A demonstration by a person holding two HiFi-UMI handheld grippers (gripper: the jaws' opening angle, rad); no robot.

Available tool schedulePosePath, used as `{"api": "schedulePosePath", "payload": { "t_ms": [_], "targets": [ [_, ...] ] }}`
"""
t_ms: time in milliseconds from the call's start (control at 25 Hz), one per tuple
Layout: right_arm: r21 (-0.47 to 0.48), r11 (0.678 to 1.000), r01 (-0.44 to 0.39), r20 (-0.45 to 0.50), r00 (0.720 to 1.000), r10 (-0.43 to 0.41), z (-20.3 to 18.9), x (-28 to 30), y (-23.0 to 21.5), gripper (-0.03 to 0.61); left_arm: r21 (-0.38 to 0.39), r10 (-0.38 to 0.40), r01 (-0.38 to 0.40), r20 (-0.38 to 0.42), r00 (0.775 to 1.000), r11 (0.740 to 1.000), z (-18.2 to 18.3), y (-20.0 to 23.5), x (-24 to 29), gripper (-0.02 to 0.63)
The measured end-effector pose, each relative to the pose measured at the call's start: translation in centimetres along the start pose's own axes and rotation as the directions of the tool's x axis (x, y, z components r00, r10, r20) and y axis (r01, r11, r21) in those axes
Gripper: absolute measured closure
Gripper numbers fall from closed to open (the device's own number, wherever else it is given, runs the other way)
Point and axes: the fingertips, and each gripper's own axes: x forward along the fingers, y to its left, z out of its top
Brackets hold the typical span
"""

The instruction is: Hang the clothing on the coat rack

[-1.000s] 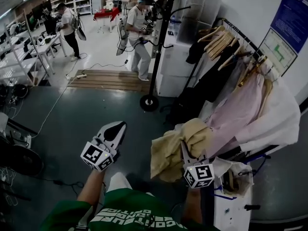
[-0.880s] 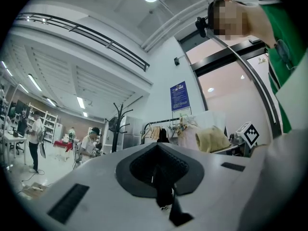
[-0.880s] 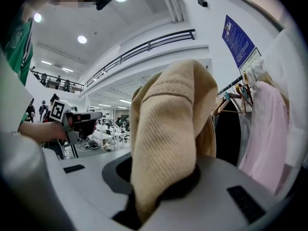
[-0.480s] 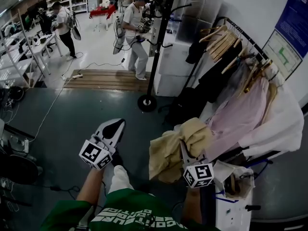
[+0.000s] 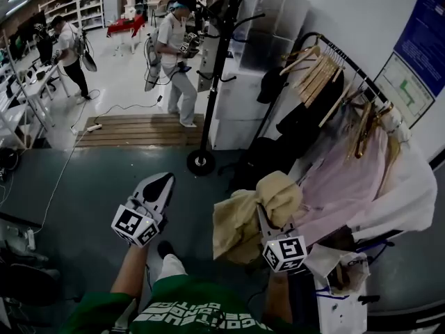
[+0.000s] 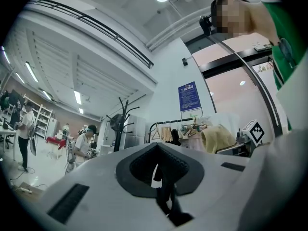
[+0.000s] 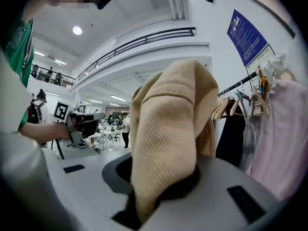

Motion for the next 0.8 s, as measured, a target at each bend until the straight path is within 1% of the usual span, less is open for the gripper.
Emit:
{"api": "schedulePosePath", "payload": {
  "t_ms": [120, 320, 640, 800],
  "targets": [
    [-0.009, 1.000, 0.026, -0.008, 1.000, -0.026, 1.0, 2.4, -0.1, 0.502, -0.006, -0.005, 0.005, 0.001, 1.000, 1.000, 0.1, 2.8, 1.5, 0.609],
    [-0.021, 0.997, 0.068, -0.006, 0.998, -0.068, 2.8, 6.4, 0.3, 0.502, -0.007, -0.036, 0.036, -0.001, 0.999, 0.999, 0.7, 7.6, 2.7, 0.609],
    [-0.007, 0.995, 0.104, -0.001, 0.995, -0.104, 5.6, 12.0, 1.6, 0.502, -0.047, -0.016, 0.017, 0.026, 1.000, 0.999, 1.8, 15.6, 1.7, 0.609],
    [-0.009, 0.994, 0.107, 0.014, 0.994, -0.107, 7.3, 14.4, 2.8, 0.502, -0.046, -0.016, 0.018, 0.052, 0.999, 0.999, 3.0, 18.5, 1.2, 0.609]
  ]
}}
